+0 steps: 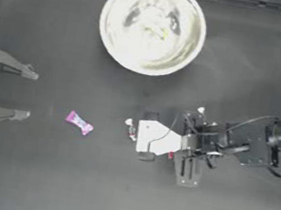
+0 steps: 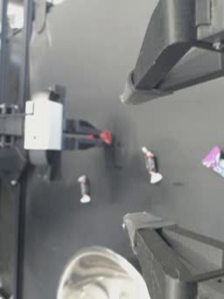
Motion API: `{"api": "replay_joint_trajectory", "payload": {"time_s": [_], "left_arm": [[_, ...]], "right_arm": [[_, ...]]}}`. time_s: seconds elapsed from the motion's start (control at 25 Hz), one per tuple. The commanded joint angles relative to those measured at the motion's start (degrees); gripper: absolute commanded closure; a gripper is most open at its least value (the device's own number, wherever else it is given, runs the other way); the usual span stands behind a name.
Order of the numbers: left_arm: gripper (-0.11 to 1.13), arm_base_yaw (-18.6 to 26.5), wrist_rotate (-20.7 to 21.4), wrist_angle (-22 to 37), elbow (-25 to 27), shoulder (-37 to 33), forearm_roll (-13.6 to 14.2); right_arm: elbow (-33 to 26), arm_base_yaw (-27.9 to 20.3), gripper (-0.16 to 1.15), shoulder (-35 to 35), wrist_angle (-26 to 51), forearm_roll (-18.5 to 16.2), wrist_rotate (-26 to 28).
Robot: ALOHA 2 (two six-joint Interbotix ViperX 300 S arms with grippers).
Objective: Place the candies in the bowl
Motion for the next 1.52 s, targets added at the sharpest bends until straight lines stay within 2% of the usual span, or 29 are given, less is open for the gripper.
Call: {"api": "replay_joint_trajectory", "payload": {"time_s": [0.04,0.24,0.44,0.64,0.84,1.2,1.52], "left_arm": [[-0.01,0.1,-0.1,-0.4,-0.4,0.4,-0.1],[-0.01,0.0,-0.1,-0.4,-0.4,0.4,-0.1],[-0.01,0.0,-0.1,-0.6,-0.3,0.4,0.0],[-0.01,0.0,-0.1,-0.7,-0.2,0.4,-0.1],[-0.01,0.1,0.0,-0.7,-0.2,0.3,-0.1],[-0.01,0.1,0.0,-0.7,-0.2,0.2,0.0],[0.0,0.0,-0.1,-0.7,0.3,-1.1,-0.1]], "right_arm": [[-0.9,0.0,0.68,-3.8,-0.8,-0.3,0.1],[1.0,-2.7,0.69,-10.9,-6.0,-1.2,0.1],[5.0,-9.1,0.69,-19.4,-16.8,-2.2,-0.9],[6.9,-15.7,0.69,-22.8,-25.0,-5.3,-1.1],[6.4,-22.0,0.69,-21.6,-30.8,-9.7,-1.1],[2.6,-31.6,0.69,-13.9,-42.0,-11.4,-1.1],[-2.7,-35.6,0.69,-4.6,-46.3,-12.4,-1.0]]}}
